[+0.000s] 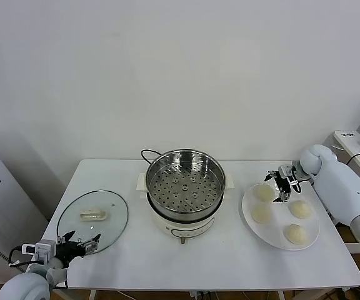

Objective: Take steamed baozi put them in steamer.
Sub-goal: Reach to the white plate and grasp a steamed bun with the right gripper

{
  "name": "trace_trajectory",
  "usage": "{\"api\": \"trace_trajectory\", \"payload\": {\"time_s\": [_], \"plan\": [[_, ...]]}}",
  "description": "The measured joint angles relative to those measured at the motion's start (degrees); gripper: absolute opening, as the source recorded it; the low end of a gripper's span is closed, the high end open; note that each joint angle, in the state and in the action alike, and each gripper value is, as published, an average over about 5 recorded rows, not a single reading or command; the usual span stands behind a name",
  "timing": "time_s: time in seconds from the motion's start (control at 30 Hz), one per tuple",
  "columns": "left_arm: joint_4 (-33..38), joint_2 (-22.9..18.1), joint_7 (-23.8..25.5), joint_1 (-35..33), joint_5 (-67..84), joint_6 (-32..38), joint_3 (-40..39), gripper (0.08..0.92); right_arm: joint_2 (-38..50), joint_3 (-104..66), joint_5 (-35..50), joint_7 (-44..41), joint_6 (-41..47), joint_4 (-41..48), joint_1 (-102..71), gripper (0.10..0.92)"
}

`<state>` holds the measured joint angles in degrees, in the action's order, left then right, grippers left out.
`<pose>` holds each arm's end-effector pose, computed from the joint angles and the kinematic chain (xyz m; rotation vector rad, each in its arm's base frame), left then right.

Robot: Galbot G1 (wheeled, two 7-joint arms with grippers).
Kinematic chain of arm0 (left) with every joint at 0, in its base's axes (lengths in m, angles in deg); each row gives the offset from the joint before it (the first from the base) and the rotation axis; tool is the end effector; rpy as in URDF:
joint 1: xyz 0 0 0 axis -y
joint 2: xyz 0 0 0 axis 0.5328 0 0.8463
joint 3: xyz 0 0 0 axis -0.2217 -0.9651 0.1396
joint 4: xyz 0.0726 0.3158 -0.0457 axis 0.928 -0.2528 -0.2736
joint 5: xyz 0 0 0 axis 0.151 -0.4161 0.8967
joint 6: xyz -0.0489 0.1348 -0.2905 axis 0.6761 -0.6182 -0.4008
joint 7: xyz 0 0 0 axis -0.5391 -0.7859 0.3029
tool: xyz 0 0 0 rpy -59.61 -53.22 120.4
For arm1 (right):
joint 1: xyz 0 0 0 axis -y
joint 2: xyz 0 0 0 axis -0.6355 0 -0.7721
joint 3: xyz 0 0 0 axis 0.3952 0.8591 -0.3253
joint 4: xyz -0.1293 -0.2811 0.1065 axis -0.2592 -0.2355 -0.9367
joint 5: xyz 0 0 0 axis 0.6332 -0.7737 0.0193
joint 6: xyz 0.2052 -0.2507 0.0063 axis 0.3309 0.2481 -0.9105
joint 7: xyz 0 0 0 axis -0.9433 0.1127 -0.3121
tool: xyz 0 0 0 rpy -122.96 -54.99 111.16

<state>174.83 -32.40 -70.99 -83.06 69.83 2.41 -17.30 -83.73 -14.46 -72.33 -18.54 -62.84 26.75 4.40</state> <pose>0.2027 0.1226 -0.2615 -0.1240 -2.4972 -0.0827 0.5307 -0.2307 -0.2084 1.2955 -1.4802 1.5243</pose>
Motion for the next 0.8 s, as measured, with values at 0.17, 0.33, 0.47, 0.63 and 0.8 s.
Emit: {"api": "trace_trajectory", "payload": {"time_s": [0.17, 0.33, 0.47, 0.63, 0.8], "plan": [[0.11, -0.10, 0.01, -0.16, -0.07, 0.03, -0.04, 0.823, -1.25, -2.19, -1.98, 1.40, -0.24, 1.87, -0.74, 0.788], [0.18, -0.28, -0.02, -0.27, -0.10, 0.05, -0.14, 0.823, -2.32, -3.90, -3.20, 2.28, -0.29, 3.47, -1.02, 0.725], [0.26, -0.41, -0.08, -0.36, -0.11, 0.08, -0.15, 0.823, -3.10, -4.79, -3.75, 2.36, -0.30, 4.44, -1.09, 0.649], [0.32, -0.46, -0.19, -0.69, -0.11, 0.14, -0.02, 0.823, -3.50, -5.36, -4.08, 2.21, -0.29, 4.76, -1.28, 0.540], [0.45, -0.69, -0.26, -0.87, -0.11, 0.14, 0.03, 0.823, -3.27, -5.40, -4.07, 1.78, -0.29, 4.55, -1.35, 0.526]]}}
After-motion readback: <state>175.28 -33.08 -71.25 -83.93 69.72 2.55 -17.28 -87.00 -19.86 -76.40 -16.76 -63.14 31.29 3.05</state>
